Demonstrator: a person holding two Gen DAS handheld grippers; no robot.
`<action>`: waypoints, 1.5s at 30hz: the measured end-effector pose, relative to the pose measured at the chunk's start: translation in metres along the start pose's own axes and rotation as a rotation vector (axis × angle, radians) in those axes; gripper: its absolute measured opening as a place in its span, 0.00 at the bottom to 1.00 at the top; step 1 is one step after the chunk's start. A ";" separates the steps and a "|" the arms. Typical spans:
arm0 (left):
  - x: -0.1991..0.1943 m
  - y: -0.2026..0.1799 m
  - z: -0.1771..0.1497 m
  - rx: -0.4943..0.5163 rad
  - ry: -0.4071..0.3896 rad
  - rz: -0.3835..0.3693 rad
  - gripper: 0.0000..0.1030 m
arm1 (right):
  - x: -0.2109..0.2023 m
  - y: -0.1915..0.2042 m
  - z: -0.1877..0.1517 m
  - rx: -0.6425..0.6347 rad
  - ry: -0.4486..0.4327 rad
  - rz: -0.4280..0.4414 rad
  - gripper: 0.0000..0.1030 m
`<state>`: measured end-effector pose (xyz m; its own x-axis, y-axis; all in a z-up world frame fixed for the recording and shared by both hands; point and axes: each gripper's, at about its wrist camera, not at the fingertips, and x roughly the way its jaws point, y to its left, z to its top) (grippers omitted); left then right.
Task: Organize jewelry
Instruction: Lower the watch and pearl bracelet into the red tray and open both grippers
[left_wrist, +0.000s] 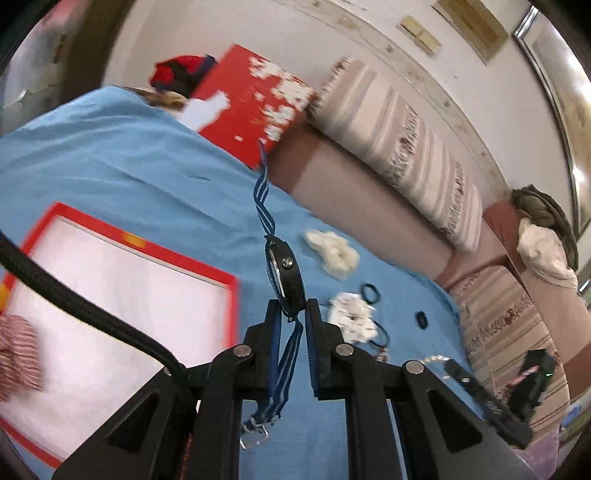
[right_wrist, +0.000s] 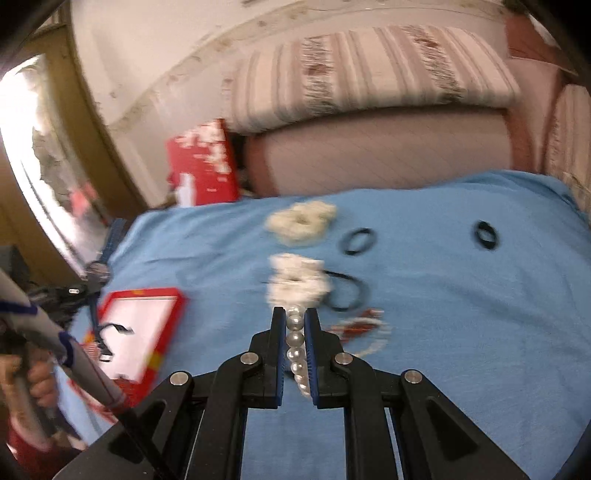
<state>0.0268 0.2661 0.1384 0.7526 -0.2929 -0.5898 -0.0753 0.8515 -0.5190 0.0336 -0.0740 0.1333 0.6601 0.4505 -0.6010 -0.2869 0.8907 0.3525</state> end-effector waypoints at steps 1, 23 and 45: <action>-0.004 0.011 0.003 -0.010 0.003 0.013 0.12 | 0.003 0.012 0.001 -0.017 0.010 0.014 0.10; 0.024 0.198 0.025 -0.286 0.098 0.281 0.12 | 0.227 0.258 -0.025 -0.343 0.317 0.046 0.10; -0.033 0.095 0.012 -0.102 -0.082 0.194 0.47 | 0.084 0.096 0.033 -0.219 0.055 -0.281 0.73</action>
<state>0.0029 0.3617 0.1162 0.7681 -0.0882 -0.6342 -0.2860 0.8389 -0.4631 0.0841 0.0477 0.1405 0.6974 0.1832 -0.6929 -0.2450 0.9695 0.0097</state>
